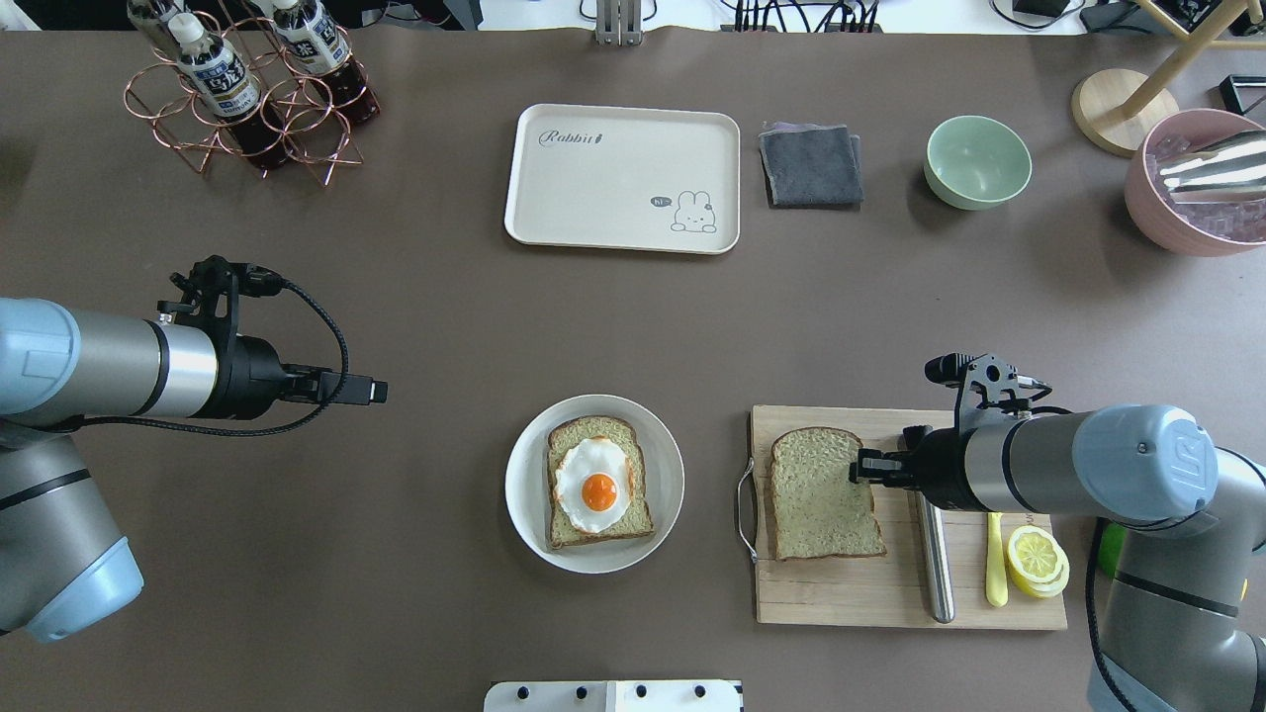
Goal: Make sandwich and place on tray
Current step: 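Carry the bread slice with the right gripper over the egg toast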
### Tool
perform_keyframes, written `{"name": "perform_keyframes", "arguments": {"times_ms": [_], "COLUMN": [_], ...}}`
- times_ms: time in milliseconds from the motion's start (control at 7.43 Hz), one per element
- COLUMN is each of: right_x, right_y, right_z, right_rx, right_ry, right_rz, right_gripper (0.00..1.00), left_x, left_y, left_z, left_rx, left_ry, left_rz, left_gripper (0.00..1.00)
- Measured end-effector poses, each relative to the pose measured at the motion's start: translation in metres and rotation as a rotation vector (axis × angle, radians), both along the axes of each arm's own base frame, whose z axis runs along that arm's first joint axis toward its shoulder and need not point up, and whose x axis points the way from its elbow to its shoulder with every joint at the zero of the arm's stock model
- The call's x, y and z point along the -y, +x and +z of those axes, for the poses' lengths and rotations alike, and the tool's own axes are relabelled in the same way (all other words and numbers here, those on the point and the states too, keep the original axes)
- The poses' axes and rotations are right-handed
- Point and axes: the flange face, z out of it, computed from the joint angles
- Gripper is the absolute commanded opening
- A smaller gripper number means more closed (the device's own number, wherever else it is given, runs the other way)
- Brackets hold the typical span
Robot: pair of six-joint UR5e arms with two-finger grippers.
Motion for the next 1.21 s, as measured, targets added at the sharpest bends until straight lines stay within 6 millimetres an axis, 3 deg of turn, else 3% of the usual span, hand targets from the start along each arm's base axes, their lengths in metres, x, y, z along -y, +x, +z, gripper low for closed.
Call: {"name": "perform_keyframes", "arguments": {"times_ms": [269, 538, 942, 1212], "right_x": [0.003, 0.009, 0.013, 0.011], "right_y": [0.009, 0.004, -0.019, -0.058], "right_z": [-0.02, -0.045, -0.088, -0.131], "right_rx": [0.046, 0.101, 0.181, 0.203], "right_ry": [-0.018, -0.046, -0.049, -0.037], "right_rz": [0.007, 0.027, 0.028, 0.007], "right_gripper": [0.0, 0.0, 0.0, 0.0], "left_x": [0.0, 0.0, 0.0, 0.001], "left_y": [0.0, 0.0, 0.001, 0.003], "left_z": [0.0, -0.001, -0.001, -0.004], "left_rx": [-0.001, -0.001, -0.002, -0.008], "left_ry": [0.0, 0.001, 0.0, 0.003], "left_rz": [0.0, 0.0, 0.001, 0.003], "left_gripper": [0.99, 0.99, 0.99, 0.99]}}
